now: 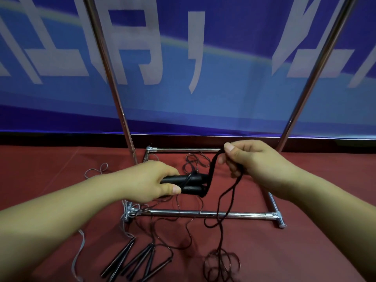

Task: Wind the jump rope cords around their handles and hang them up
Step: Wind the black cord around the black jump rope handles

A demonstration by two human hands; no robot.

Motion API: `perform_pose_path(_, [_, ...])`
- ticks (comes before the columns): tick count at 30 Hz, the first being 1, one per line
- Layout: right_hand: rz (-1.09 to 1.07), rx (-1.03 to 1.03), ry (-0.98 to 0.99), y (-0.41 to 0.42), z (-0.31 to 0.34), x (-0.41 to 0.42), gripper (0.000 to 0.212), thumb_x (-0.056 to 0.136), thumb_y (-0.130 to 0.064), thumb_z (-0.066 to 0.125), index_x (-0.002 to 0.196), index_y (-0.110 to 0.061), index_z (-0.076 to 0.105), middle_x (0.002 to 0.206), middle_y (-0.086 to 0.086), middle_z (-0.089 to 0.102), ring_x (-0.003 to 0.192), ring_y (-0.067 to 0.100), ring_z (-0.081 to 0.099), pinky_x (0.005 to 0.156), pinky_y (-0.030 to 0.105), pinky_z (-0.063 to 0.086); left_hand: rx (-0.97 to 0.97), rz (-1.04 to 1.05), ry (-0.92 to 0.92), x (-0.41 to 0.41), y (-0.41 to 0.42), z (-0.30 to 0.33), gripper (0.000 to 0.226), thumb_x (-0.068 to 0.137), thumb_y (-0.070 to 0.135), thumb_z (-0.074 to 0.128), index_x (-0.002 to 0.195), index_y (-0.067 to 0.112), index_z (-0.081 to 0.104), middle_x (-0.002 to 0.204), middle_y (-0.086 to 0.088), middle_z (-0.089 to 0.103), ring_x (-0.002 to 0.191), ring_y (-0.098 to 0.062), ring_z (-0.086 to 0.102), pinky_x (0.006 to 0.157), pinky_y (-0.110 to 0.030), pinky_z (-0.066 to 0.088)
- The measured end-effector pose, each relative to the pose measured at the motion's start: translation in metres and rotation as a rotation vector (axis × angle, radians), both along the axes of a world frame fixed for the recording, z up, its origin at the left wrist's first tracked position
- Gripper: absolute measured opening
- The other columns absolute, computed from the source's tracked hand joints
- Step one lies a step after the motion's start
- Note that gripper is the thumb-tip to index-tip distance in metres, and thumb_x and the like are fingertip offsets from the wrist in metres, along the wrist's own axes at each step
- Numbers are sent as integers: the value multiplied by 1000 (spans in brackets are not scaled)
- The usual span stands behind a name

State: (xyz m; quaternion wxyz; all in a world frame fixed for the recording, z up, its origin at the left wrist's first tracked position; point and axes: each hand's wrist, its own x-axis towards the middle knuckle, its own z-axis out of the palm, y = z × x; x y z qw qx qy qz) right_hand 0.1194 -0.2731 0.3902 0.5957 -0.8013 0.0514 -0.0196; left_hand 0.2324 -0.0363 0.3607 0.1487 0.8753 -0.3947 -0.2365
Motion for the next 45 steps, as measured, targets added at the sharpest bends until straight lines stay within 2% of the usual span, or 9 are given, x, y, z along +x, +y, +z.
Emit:
perform_pose_path(4, [-137,-251,-24,-5,-6,1,44,101,-44,50,80,-11,70,57,-6,46,58,15,43,64,36,43,-49,-158,103,-18,-8,11,8,97,40,62,99,32,63,68,8,51,57,-5,45,56,-24,39])
perform_pose_path(10, [-237,-394,-102,-14,-9,3,48,100,-40,54,83,4,62,50,-10,27,42,6,25,41,14,23,-160,-207,198,-28,-10,23,6,97,41,62,101,36,62,71,2,52,59,-9,47,58,-33,40])
perform_pose_path(17, [-157,-275,-30,-15,-15,6,32,92,-42,66,83,-12,74,66,5,65,60,4,51,59,20,43,-266,-200,393,-37,-10,35,10,96,38,65,103,31,66,72,-11,54,59,-17,52,55,-34,44])
perform_pose_path(19, [-142,-167,10,-11,-15,7,27,88,-39,71,80,-14,71,61,-7,62,52,1,50,52,16,41,-315,-178,472,-40,-10,39,12,96,35,65,103,25,66,69,-5,53,54,-17,54,52,-28,47])
perform_pose_path(23, [-109,116,116,-6,-16,6,34,69,-28,87,84,-14,60,67,4,59,55,14,49,52,24,37,-465,-126,561,-45,-9,43,22,95,37,65,100,16,63,68,0,55,51,-16,54,48,-24,46])
perform_pose_path(27, [-156,194,124,1,-21,11,23,77,-4,67,69,-18,51,55,1,48,43,10,33,45,21,25,-647,68,468,-44,-13,45,20,89,45,63,95,27,65,68,-1,61,47,-15,54,42,-23,42])
perform_pose_path(31, [-162,63,71,14,-27,12,25,96,-30,61,78,-13,57,65,6,57,50,16,47,45,27,39,-753,239,341,-39,-18,40,25,100,30,59,76,35,66,65,-1,61,46,-16,52,41,-24,40])
perform_pose_path(35, [-104,87,85,25,-26,9,16,101,-22,56,90,-11,59,65,2,62,52,15,54,50,28,45,-758,392,324,-35,-19,38,21,100,26,58,82,30,67,64,-1,62,47,-15,53,40,-23,40])
perform_pose_path(45, [-107,-98,141,27,-19,3,19,97,-29,61,84,-20,71,56,-11,56,49,3,43,50,19,34,-648,556,206,-9,-9,16,15,99,28,61,90,19,67,63,1,62,45,-13,52,46,-26,41])
